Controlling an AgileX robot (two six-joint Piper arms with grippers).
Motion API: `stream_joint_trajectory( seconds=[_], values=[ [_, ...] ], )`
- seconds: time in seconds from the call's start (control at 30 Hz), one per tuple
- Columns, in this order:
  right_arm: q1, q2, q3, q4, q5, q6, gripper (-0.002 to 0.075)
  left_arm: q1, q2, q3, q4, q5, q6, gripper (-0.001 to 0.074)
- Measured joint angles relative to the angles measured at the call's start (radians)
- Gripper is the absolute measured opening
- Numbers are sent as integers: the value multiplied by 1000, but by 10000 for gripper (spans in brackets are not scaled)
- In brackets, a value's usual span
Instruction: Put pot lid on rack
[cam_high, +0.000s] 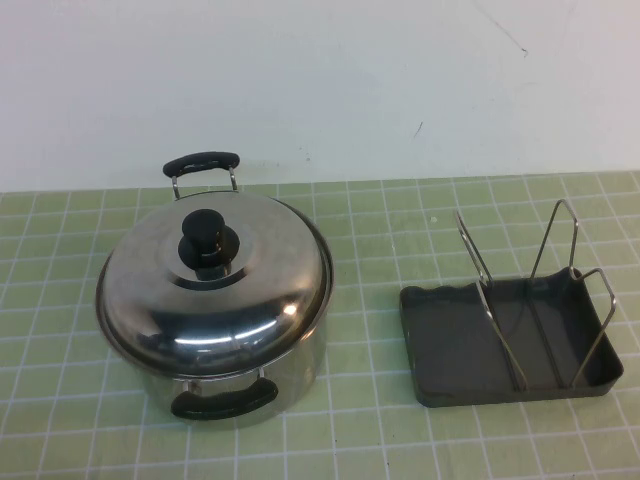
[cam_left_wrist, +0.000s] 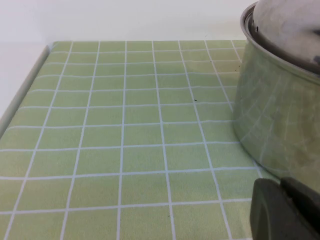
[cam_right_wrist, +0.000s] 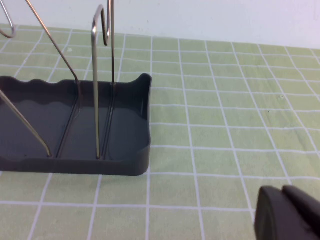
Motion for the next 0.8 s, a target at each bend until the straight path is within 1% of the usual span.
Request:
stream_joint_trajectory(
  seconds=[0.2, 0.33, 0.4, 0.5, 0.53, 0.57, 0.63, 0.73, 0.8],
  values=[
    [0, 0, 0, 0, 0, 0, -1, 0, 0, 0, -5, 0, 0, -2],
    [0, 0, 0, 0, 0, 0, -1, 0, 0, 0, -67, 0, -2, -2],
    [0, 0, 0, 0, 0, 0, -1, 0, 0, 0, -154, 0, -27, -2],
    [0, 0, 0, 0, 0, 0, -1, 0, 0, 0, -378, 0, -86, -2],
    [0, 0, 0, 0, 0, 0, -1, 0, 0, 2, -409, 0, -94, -2],
    [0, 0, 0, 0, 0, 0, -1, 0, 0, 2, -506, 0, -106, -2],
    [0, 0, 0, 0, 0, 0, -1, 0, 0, 2, -618, -13, -117, -2],
    [0, 0, 0, 0, 0, 0, -1, 0, 0, 2, -765, -42, -124, -2],
    [0, 0, 0, 0, 0, 0, -1, 0, 0, 2, -809, -63, -125, -2]
  ],
)
